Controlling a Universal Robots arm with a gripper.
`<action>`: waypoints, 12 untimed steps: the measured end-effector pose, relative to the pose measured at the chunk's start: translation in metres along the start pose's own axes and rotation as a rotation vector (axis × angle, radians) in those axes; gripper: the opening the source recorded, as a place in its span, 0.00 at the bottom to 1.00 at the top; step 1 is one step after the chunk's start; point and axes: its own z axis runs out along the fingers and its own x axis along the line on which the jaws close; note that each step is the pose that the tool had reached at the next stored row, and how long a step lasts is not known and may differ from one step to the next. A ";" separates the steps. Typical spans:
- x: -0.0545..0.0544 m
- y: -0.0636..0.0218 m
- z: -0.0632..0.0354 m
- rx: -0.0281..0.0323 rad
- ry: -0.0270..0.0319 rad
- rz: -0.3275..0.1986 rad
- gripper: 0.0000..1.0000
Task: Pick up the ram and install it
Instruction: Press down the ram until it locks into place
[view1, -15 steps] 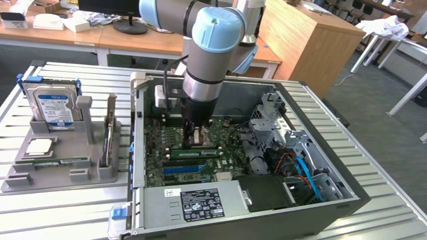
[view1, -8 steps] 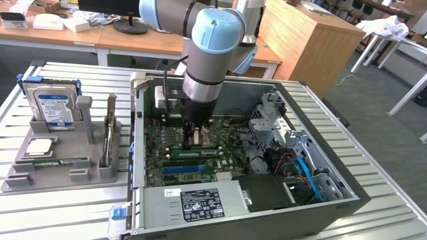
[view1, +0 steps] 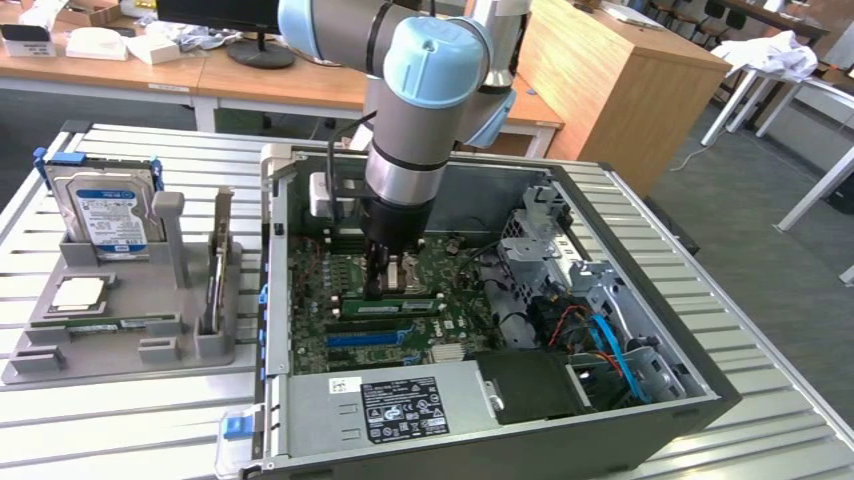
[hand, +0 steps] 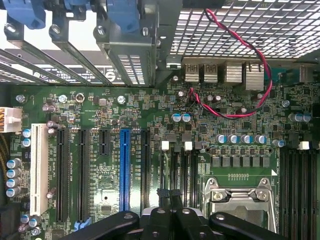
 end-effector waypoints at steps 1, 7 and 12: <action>0.000 0.0000 0.0005 0.0001 -0.0002 0.000 0.10; 0.000 0.0000 0.0023 -0.0001 0.0002 0.000 0.10; 0.000 -0.0001 0.0031 0.0003 -0.0004 0.000 0.10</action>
